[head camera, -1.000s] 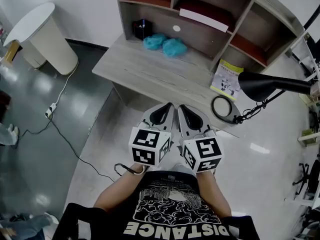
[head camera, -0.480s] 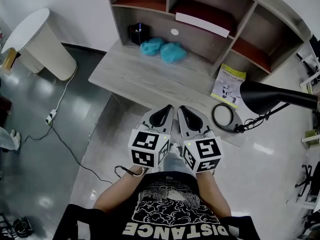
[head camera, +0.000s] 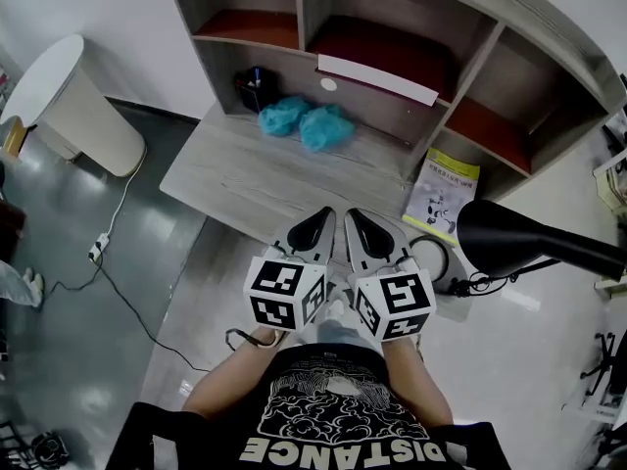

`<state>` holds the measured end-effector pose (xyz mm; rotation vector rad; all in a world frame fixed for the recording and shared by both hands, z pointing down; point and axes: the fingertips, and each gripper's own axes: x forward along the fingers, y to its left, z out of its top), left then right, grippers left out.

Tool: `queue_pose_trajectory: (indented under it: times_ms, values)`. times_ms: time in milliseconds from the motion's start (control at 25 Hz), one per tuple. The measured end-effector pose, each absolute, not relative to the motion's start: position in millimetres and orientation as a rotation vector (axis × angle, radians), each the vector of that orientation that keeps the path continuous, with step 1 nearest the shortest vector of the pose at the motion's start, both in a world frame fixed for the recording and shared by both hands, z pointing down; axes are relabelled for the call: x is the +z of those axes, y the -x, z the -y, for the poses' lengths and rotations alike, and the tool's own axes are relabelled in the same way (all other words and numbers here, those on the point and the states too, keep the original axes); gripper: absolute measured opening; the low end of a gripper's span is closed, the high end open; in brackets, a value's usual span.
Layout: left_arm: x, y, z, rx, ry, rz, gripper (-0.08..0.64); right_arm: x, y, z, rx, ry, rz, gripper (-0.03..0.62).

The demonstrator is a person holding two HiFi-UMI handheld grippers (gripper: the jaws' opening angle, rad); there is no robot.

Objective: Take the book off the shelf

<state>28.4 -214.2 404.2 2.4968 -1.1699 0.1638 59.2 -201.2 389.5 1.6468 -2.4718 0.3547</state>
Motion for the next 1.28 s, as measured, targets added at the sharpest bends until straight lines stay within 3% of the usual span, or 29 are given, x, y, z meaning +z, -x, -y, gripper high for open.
queue_pose_trajectory:
  times_ms: [600, 880, 1280]
  values:
    - [365.8, -70.2, 300.0, -0.305, -2.118, 0.803, 0.011, 356.4, -109.8, 253.4, 0.281, -1.746, 2.507, 0.018]
    - [349.2, -72.7, 341.1, -0.389, -2.026, 0.601, 0.012, 351.6, -108.0, 277.1, 0.255, -1.873, 2.398, 0.018]
    - [336.9, -69.8, 381.1, -0.390, -1.912, 0.349, 0.155, 346.5, -92.3, 304.4, 0.223, -2.065, 2.231, 0.018]
